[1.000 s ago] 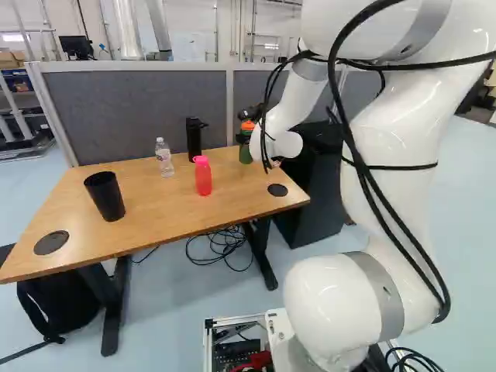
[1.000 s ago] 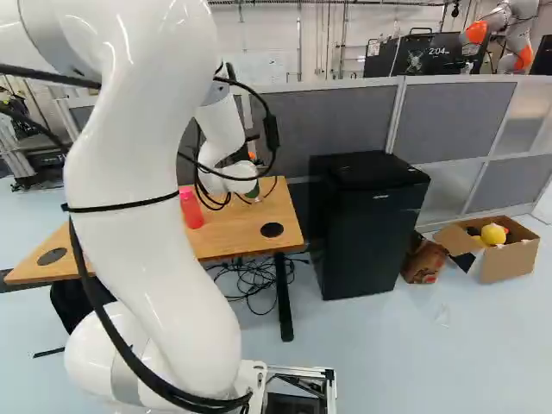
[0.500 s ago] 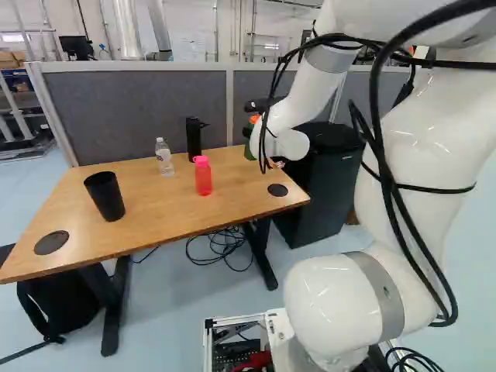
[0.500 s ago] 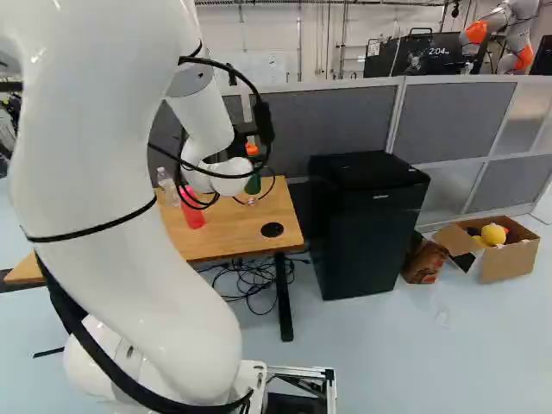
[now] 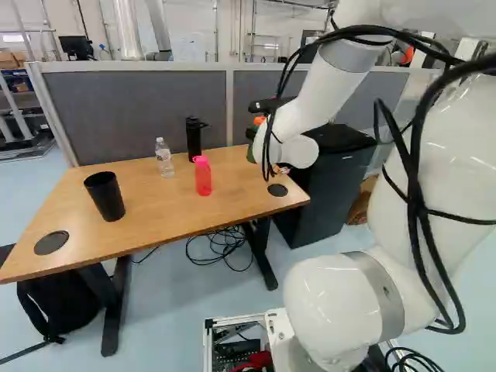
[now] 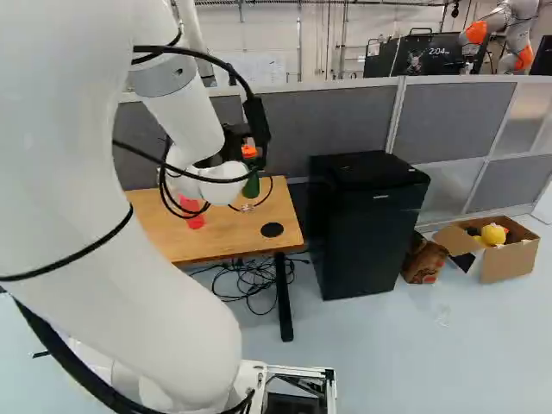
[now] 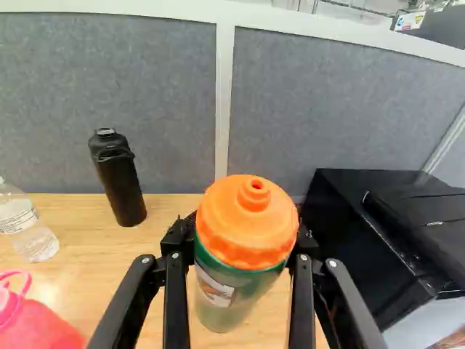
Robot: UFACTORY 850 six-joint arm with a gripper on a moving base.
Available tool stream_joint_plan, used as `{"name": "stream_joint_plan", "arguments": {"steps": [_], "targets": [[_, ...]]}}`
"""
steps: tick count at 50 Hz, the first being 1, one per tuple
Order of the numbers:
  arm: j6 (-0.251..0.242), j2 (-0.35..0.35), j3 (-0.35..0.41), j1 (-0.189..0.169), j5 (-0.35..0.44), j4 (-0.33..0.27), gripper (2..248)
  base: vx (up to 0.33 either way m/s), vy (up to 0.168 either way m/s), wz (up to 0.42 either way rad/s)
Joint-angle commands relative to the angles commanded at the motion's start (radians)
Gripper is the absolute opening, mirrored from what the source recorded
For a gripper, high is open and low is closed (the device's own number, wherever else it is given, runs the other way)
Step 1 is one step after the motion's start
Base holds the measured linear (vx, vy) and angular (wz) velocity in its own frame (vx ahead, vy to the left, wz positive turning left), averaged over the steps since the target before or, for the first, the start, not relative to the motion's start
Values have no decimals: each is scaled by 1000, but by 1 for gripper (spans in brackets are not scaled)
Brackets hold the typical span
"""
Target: Pick up the green bottle from the table
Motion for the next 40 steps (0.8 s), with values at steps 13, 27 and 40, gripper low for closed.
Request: {"name": "stream_joint_plan", "arguments": {"steps": [13,27,40], "targets": [[0,72,69,1,0,0,123,0,0,0],[0,138,131,3,0,0,123,0,0,0],[0,142,141,1,1,5,123,0,0,0]]}}
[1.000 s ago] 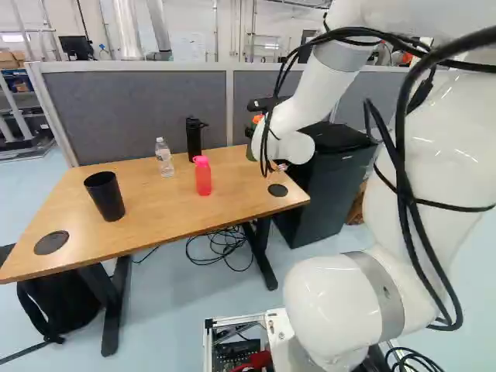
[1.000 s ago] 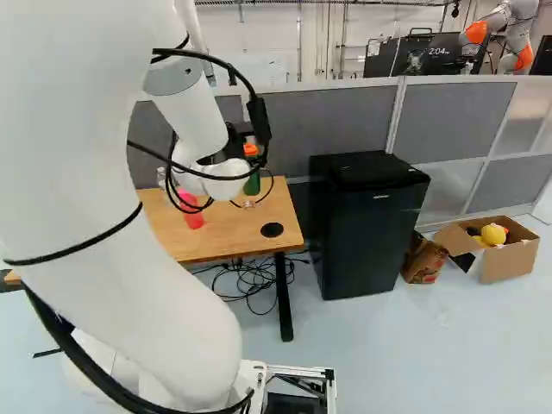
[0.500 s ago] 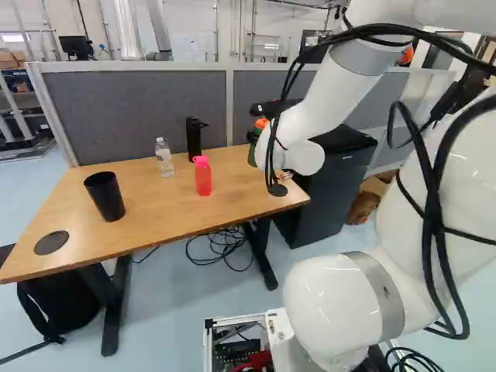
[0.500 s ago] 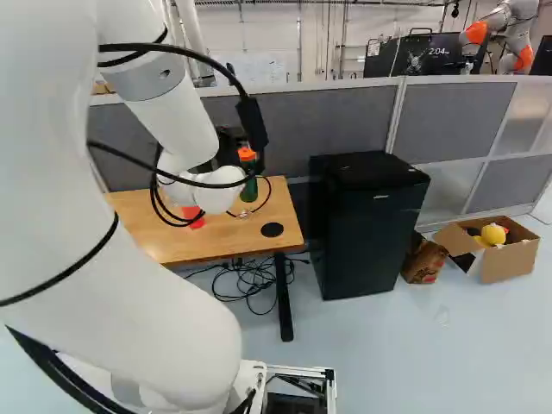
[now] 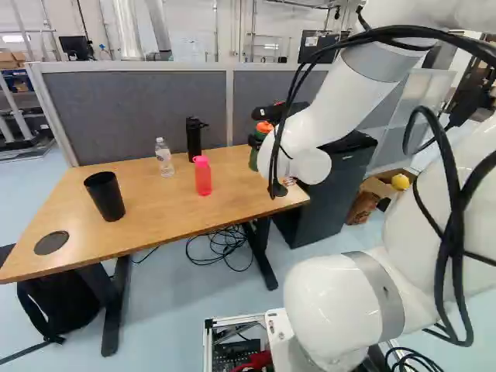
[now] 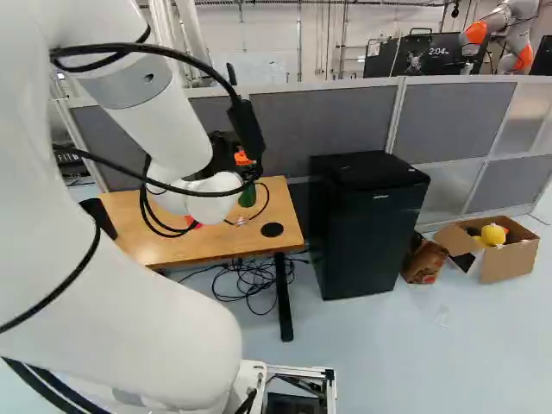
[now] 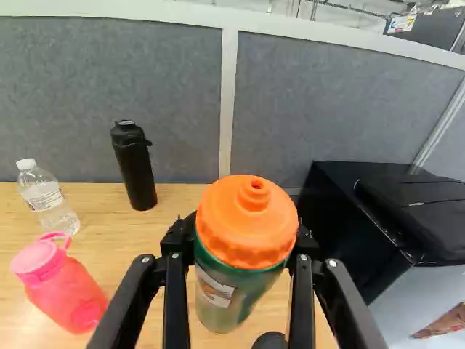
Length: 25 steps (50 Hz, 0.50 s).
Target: Pick up the green bottle from the table
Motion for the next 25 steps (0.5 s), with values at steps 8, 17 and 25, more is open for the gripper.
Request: {"name": "stream_joint_plan", "arguments": {"steps": [8,17,25], "targets": [[0,6,16,-2,1,7,123,0,0,0],[0,16,42,-5,3,19,123,0,0,0],[0,28,73,-8,5,32,123,0,0,0]]}}
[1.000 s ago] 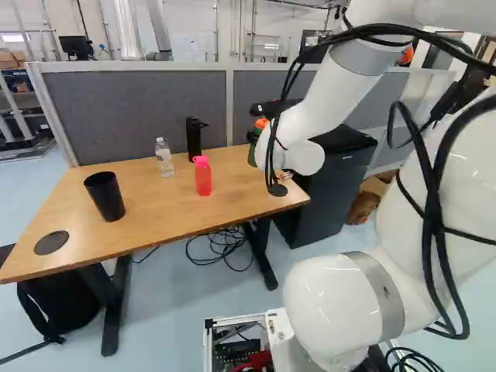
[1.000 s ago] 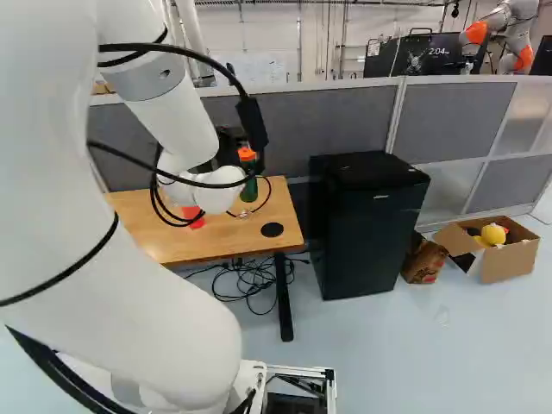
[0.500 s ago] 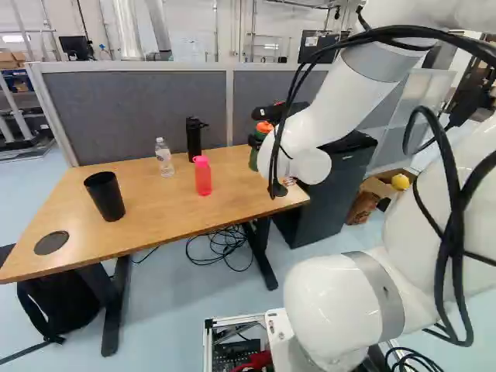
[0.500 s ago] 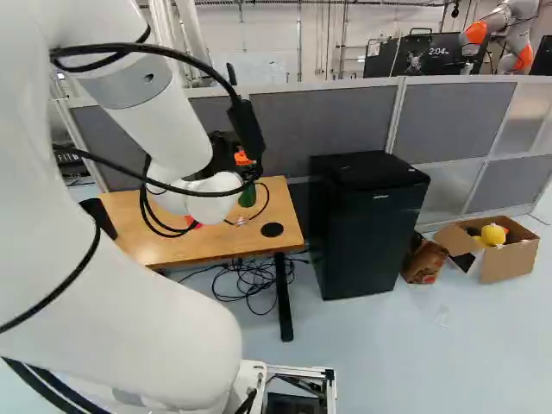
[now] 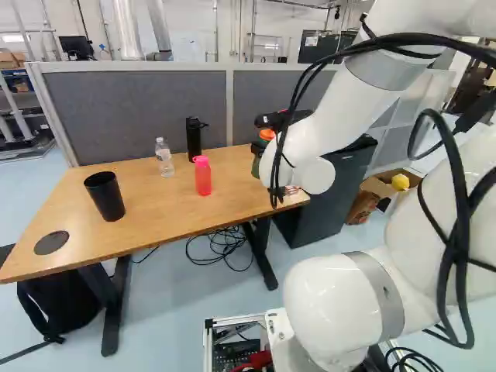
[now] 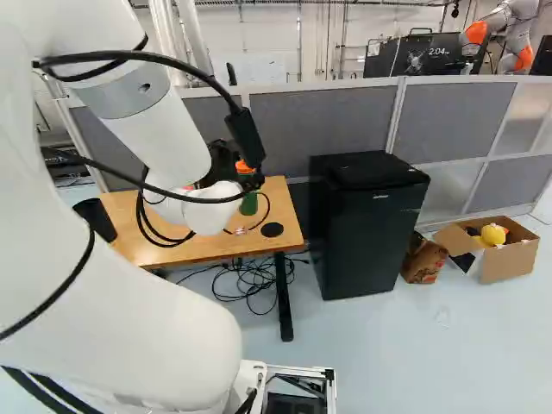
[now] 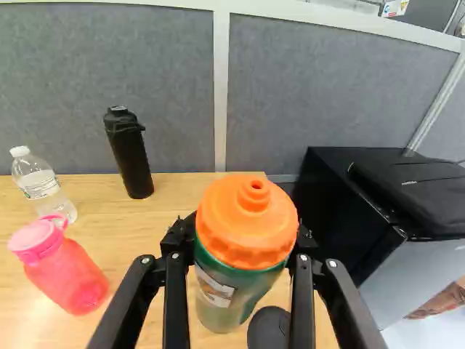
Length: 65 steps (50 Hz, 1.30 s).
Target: Pick up the green bottle from the table
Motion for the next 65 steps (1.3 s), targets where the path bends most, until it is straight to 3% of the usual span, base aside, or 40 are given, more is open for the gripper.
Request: {"name": "stream_joint_plan", "arguments": {"steps": [33,65], "targets": [[0,55,141,-16,9,62,123,0,0,0],[0,68,173,-19,11,77,123,0,0,0]]}}
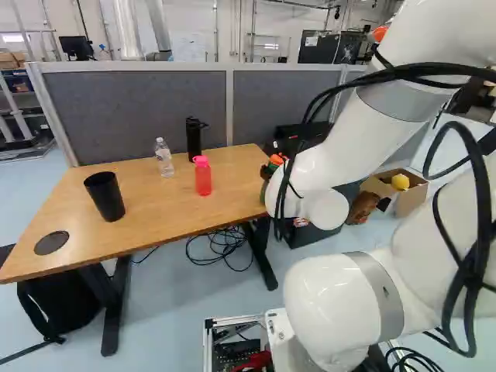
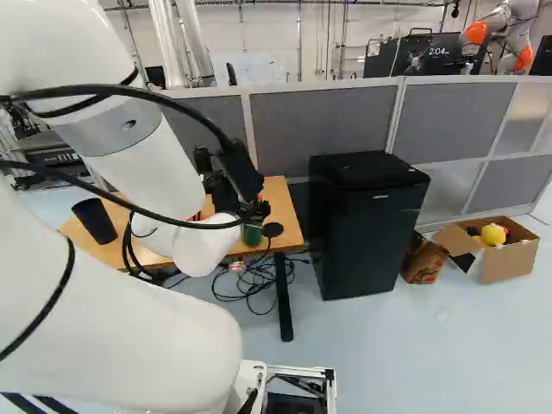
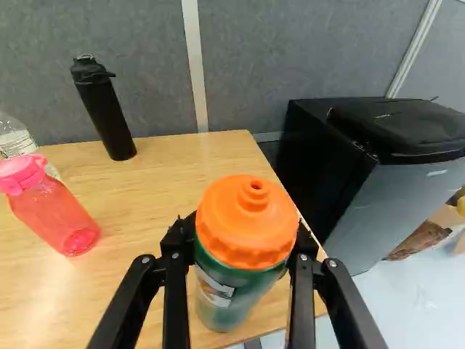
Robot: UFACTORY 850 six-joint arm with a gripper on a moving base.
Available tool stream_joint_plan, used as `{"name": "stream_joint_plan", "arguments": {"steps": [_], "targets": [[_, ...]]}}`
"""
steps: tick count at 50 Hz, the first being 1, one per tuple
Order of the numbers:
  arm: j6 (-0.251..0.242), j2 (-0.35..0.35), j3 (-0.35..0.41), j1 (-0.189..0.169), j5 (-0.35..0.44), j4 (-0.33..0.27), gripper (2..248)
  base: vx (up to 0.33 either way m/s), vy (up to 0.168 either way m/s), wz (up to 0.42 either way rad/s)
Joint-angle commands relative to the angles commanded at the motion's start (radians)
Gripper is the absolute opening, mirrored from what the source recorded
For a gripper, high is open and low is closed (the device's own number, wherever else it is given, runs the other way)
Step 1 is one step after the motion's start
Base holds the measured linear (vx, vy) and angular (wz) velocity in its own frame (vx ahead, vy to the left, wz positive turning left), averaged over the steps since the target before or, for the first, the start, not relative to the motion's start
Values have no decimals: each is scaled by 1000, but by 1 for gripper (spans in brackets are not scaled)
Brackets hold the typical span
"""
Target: Pick up the green bottle from the table
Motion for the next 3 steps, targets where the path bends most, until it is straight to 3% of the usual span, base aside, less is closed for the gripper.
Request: {"name": "stream_joint_plan", "arguments": {"steps": [3], "targets": [[0,0,0,0,0,0,123,0,0,0]]}}
